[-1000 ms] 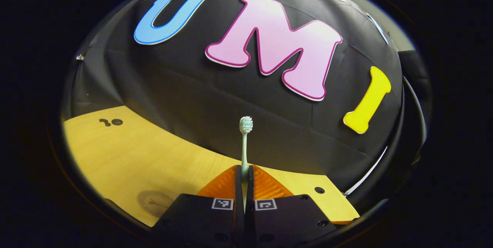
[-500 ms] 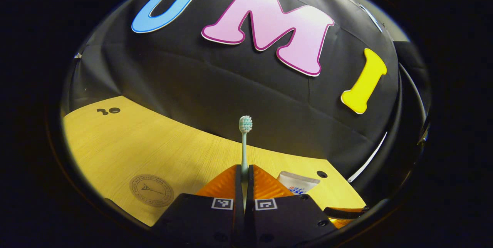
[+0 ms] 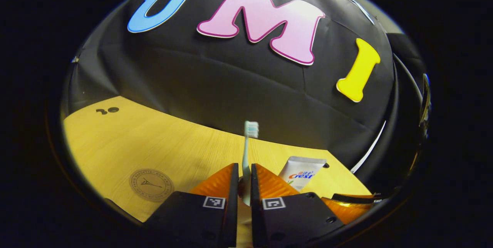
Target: Put the toothbrush and toothpaste on the desktop into the cup, then pick up the cup and place it on the coaster on the desktop.
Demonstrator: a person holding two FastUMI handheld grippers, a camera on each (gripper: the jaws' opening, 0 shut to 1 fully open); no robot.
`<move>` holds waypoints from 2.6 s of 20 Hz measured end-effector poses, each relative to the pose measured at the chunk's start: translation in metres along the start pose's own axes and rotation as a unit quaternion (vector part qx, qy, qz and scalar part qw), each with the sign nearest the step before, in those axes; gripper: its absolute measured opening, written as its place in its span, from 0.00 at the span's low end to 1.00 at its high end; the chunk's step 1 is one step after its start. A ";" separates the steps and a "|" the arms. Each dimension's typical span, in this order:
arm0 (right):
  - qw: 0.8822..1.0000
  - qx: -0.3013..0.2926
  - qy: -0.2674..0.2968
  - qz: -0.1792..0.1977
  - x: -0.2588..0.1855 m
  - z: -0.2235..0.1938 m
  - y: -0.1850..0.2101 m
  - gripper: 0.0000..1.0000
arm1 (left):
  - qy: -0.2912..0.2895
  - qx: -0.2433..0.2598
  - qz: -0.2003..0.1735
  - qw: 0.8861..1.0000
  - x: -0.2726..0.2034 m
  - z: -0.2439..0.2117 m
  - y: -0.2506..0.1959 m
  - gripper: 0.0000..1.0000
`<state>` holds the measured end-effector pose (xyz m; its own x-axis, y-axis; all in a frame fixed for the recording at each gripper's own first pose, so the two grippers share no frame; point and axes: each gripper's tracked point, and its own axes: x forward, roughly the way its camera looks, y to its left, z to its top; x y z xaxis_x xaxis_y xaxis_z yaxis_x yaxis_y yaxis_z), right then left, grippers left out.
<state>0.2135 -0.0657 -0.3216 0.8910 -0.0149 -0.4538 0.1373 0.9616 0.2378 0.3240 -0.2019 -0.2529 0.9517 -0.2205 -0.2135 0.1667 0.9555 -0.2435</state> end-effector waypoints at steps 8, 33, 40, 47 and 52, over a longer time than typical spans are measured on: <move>0.999 0.005 0.038 0.018 -0.013 -0.010 0.006 0.59 | 0.007 -0.002 0.006 1.000 -0.033 -0.009 0.012 0.64; 0.928 -0.152 0.339 0.008 0.011 -0.053 0.056 0.67 | 0.032 -0.044 0.110 0.992 -0.283 0.019 0.157 0.77; 0.912 -0.169 0.374 0.002 0.029 -0.063 0.060 0.67 | 0.047 -0.025 0.131 0.990 -0.307 0.006 0.171 0.77; 0.902 -0.192 0.386 -0.010 0.036 -0.067 0.054 0.46 | 0.044 -0.034 0.139 0.989 -0.305 0.008 0.176 0.77; 0.902 -0.204 0.380 -0.008 0.037 -0.065 0.053 0.19 | 0.046 -0.038 0.142 0.988 -0.304 0.007 0.179 0.77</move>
<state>0.2254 0.0029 -0.3813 0.3148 0.0135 -0.9491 -0.1609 0.9862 -0.0394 0.0662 0.0370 -0.2250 0.9291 0.0333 -0.3684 -0.1261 0.9647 -0.2310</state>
